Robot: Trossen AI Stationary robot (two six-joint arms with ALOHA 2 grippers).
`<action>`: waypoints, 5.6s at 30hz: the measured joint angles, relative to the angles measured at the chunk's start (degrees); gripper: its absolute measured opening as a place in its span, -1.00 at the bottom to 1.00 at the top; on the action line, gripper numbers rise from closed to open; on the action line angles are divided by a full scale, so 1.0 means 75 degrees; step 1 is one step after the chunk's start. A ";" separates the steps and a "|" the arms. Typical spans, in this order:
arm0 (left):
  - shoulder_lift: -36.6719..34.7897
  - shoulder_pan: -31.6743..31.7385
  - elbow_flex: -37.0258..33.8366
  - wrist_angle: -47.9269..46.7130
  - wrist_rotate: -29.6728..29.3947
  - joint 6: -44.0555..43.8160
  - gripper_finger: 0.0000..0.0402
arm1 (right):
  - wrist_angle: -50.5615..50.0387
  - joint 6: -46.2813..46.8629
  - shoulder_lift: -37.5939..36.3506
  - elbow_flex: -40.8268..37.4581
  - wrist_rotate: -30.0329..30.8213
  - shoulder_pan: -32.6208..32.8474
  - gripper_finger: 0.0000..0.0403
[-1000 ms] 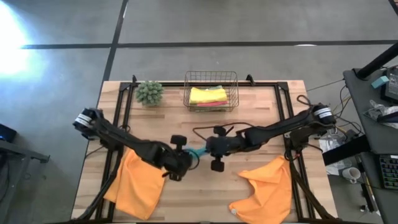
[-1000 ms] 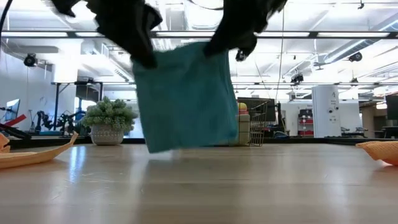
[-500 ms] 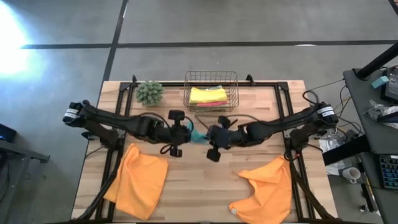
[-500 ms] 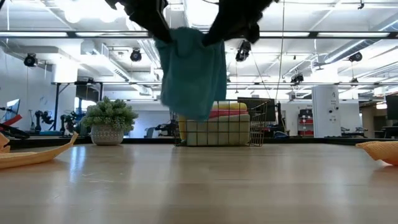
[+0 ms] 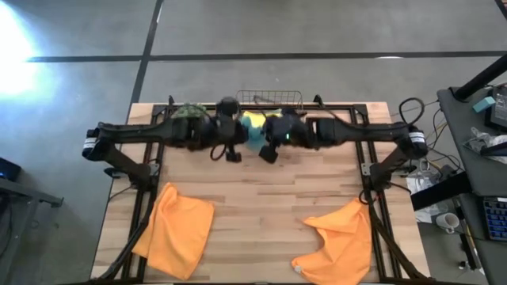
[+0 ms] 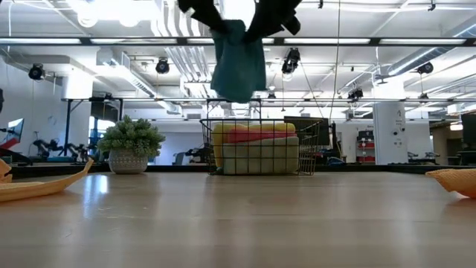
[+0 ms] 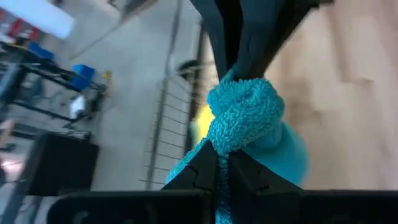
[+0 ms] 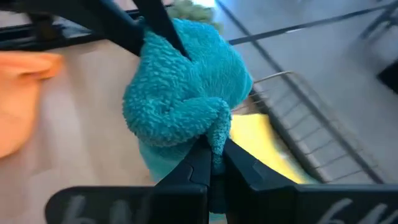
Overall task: Fold microfiber towels
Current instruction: Put the blue folded towel into the wire basket, then fold the left orange towel
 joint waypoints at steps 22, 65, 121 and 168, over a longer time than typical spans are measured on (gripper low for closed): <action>0.2074 0.2919 0.0075 0.2586 0.0531 0.1228 -1.00 | 0.0826 -0.2973 0.1080 0.0206 -0.2549 -0.3788 -0.96; 0.3146 0.3130 0.0342 -0.0120 0.2721 0.0945 -0.66 | -0.1132 -0.3688 0.2272 0.0206 -0.5955 -0.4289 -0.54; -0.0752 -0.3190 -0.4729 -0.0621 0.2350 -0.7777 -0.24 | -0.1660 0.0088 -0.0169 -0.1117 -0.5330 -0.0944 -0.69; 0.2683 -0.1267 -0.3925 0.3241 0.3266 -0.6214 -0.24 | -0.2222 -0.0756 -0.2169 -0.1169 -0.4506 -0.0844 -0.69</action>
